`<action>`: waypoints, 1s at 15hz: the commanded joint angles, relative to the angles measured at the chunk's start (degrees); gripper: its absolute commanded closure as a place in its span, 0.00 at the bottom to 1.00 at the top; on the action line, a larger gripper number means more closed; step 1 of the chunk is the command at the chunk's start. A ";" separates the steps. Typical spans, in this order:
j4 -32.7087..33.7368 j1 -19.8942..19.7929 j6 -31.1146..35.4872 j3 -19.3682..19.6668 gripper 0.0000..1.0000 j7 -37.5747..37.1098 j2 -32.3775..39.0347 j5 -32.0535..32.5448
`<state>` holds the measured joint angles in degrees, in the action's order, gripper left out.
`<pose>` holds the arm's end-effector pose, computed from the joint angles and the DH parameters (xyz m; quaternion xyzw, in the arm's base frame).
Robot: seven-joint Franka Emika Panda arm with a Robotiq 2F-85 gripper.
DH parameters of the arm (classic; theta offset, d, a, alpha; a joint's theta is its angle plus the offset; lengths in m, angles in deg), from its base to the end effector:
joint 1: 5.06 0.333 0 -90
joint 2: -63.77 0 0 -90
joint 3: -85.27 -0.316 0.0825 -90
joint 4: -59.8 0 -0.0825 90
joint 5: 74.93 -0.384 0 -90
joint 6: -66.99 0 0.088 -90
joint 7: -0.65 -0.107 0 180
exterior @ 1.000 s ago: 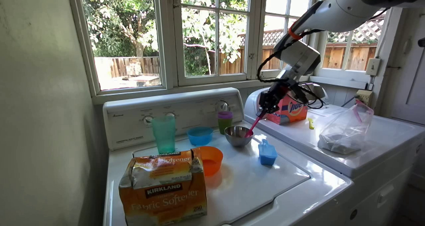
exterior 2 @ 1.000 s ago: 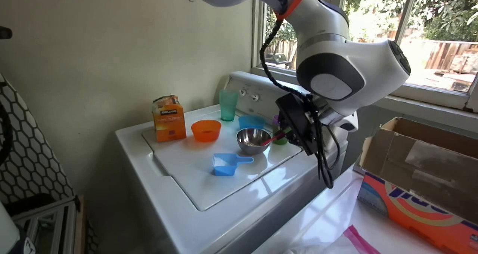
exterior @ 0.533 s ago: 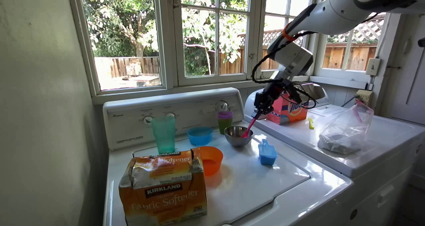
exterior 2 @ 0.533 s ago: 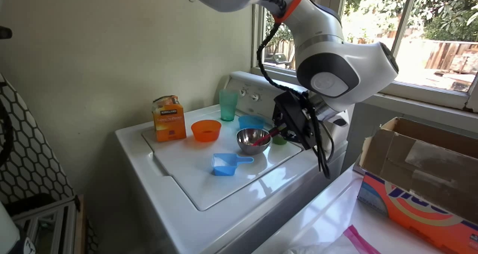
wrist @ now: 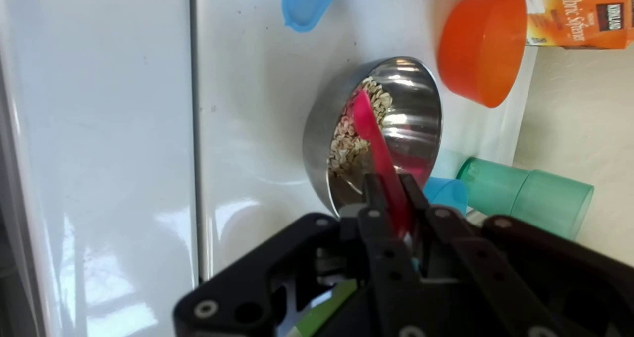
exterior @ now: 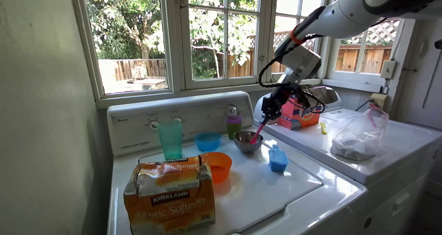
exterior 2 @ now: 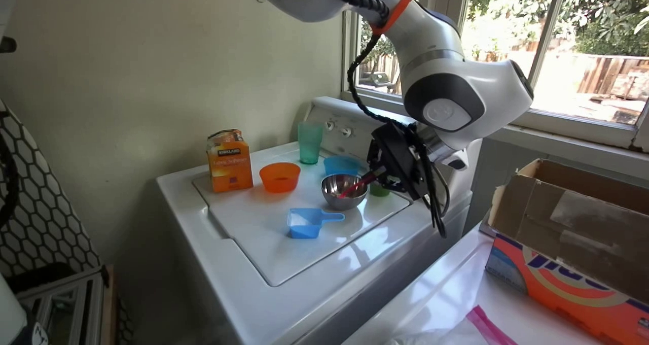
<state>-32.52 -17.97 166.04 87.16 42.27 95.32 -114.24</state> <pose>0.6408 -0.1065 0.2960 -0.9260 -0.0948 0.0340 0.3639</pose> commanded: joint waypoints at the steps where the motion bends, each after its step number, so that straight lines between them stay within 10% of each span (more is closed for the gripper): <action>1: 0.77 -1.61 -0.60 -1.16 0.97 0.41 0.68 -1.10; 7: 1.59 -5.58 -2.22 -1.29 0.97 3.51 3.01 -10.21; 15: -0.57 -1.77 3.10 0.09 0.97 2.58 1.81 -5.83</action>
<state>-32.38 -21.92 166.69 86.57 45.58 97.72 -122.54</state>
